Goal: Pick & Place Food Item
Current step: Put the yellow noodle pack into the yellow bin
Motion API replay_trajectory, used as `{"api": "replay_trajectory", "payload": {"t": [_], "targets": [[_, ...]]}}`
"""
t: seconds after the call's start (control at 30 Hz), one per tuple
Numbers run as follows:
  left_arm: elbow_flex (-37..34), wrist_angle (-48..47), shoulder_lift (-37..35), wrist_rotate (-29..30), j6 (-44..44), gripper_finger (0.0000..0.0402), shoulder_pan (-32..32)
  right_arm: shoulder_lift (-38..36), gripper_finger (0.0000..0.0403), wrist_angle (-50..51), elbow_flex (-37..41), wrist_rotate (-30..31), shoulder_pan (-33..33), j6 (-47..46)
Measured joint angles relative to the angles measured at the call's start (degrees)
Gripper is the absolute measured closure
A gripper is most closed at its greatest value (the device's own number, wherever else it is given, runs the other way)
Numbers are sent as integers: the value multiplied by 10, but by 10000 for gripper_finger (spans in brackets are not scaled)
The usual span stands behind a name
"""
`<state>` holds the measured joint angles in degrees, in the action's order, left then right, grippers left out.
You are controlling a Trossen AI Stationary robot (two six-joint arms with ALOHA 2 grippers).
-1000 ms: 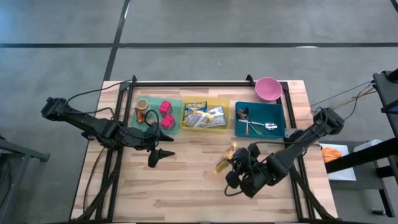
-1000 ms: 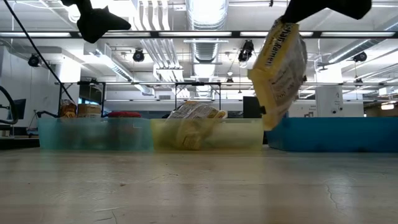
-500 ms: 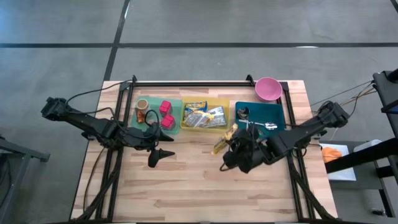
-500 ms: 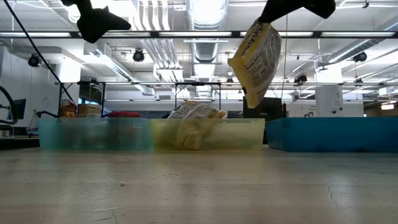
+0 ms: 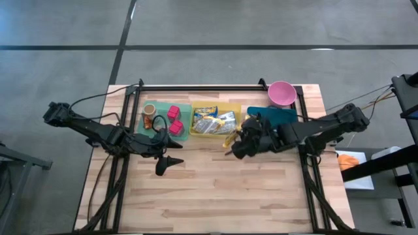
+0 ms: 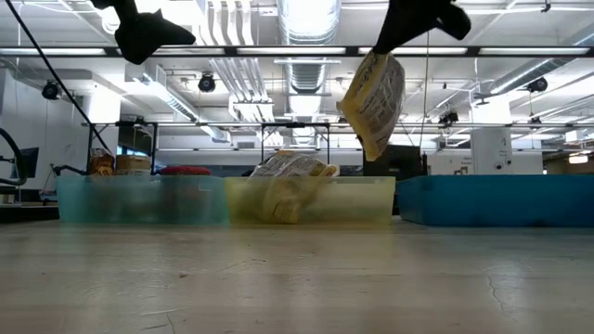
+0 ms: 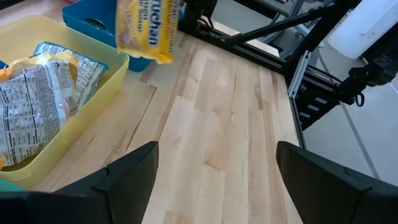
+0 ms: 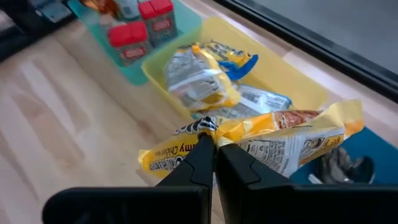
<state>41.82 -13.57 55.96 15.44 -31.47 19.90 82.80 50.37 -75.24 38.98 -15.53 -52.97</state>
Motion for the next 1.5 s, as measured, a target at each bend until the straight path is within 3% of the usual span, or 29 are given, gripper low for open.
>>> {"api": "replay_trajectory", "payload": {"t": [0.47,1.0,1.5], "targets": [[0,0,0,0,0,69,0,6,395,-3,0,-123,158,209],[0,-18,0,0,0,69,0,94,395,-23,0,-167,216,539],[0,-46,0,0,0,69,0,211,395,-48,-30,-151,202,557]]}}
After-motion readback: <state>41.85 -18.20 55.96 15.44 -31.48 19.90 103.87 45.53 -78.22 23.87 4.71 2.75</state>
